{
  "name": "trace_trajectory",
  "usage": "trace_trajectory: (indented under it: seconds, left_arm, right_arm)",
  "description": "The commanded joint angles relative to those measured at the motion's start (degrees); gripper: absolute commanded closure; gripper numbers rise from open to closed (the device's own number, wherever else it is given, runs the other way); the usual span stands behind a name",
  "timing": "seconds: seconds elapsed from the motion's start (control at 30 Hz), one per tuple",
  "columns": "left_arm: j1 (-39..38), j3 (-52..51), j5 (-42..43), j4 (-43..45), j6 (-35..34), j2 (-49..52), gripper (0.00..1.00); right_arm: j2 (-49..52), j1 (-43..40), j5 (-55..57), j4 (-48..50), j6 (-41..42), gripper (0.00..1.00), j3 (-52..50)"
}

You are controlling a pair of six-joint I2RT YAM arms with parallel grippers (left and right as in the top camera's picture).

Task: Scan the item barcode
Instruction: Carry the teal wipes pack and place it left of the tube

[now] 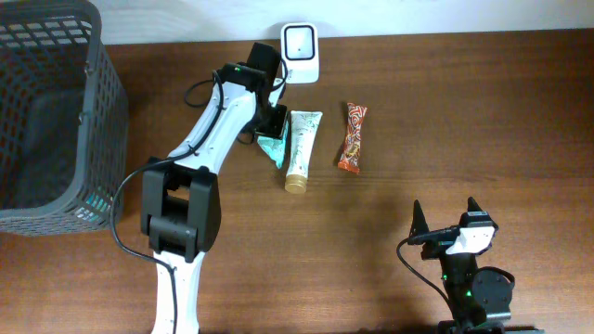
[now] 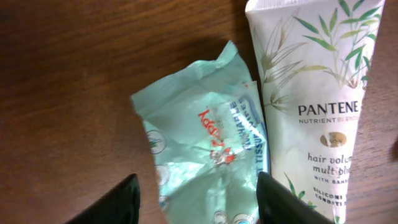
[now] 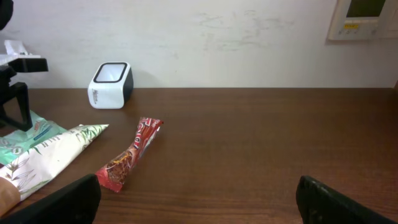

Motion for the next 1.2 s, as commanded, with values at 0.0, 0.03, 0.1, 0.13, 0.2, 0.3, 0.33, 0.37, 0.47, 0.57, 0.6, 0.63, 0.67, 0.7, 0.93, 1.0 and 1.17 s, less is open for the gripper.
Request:
trace_trajectory:
  seconds: [0.0,0.03,0.1,0.13,0.2,0.3,0.33,0.37,0.47,0.57,0.6,0.63,0.67,0.7,0.93,1.0,1.17]
  left_arm:
    - [0.98,9.75,-0.20,-3.10,0.33,-0.37,0.26]
    - [1.25,14.58,-0.22,-5.14,0.33,-0.48,0.25]
    - [2.05,26.86,-0.46,-9.86,0.35,-0.59,0.19]
    - [2.78,32.30,-0.46,-11.39,0.35,-0.70,0.14]
    - [5.33,43.85,-0.42,-13.55,0.33,-1.01,0.01]
    - [10.60,58.36,-0.39,-13.49,0.31,-1.51,0.01]
    - [12.11,61.29,-0.42,-13.31,0.07,-1.51,0.01]
    - [14.62,64.76,-0.42,-13.46,-1.86,-1.60,0.01]
    - [21.27,65.18,-0.48,-13.57,-6.43,-2.64,0.01]
    - [28.57,65.18,-3.56,-14.19,-13.14,-2.64,0.01]
    - [30.01,65.11,-3.93,-14.01,-13.64,-2.62,0.01]
    - [32.26,64.96,-4.28,-14.47,-13.64,-2.62,0.01]
    - [33.97,64.96,-4.31,-15.56,-13.62,-2.62,0.01]
    - [35.95,64.96,-4.33,-17.07,-13.62,-2.62,0.01]
    - [47.12,55.43,-7.74,-29.44,-13.60,-2.51,0.03]
    - [48.33,49.37,-7.98,-30.82,-13.55,-2.51,0.02]
    - [48.68,33.57,-7.93,-30.95,-13.60,-2.51,0.02]
  right_arm:
    - [-0.37,-0.31,0.31,-0.15,0.46,0.01,-0.46]
    - [-0.37,-0.31,0.31,-0.15,0.46,0.01,-0.46]
    - [-0.37,-0.31,0.31,-0.15,0.46,0.01,-0.46]
    - [-0.37,-0.31,0.31,-0.15,0.46,0.01,-0.46]
    - [-0.37,-0.31,0.31,-0.15,0.48,0.01,-0.46]
    - [-0.37,-0.31,0.31,-0.15,0.46,0.01,-0.46]
    - [-0.37,-0.31,0.31,-0.15,0.46,0.01,-0.46]
    - [-0.37,-0.31,0.31,-0.15,0.46,0.01,-0.46]
    - [-0.37,-0.31,0.31,-0.15,0.46,0.01,-0.46]
    - [-0.37,-0.31,0.31,-0.15,0.46,0.01,-0.46]
    - [-0.37,-0.31,0.31,-0.15,0.48,0.01,-0.46]
    - [-0.37,-0.31,0.31,-0.15,0.46,0.01,-0.46]
    - [-0.37,-0.31,0.31,-0.15,0.46,0.02,-0.46]
    - [-0.37,-0.31,0.31,-0.15,0.46,0.01,-0.46]
    - [-0.37,-0.31,0.31,-0.15,0.46,0.01,-0.46]
    - [-0.37,-0.31,0.31,-0.15,0.46,0.01,-0.46]
    - [-0.37,-0.31,0.31,-0.15,0.46,0.02,-0.46]
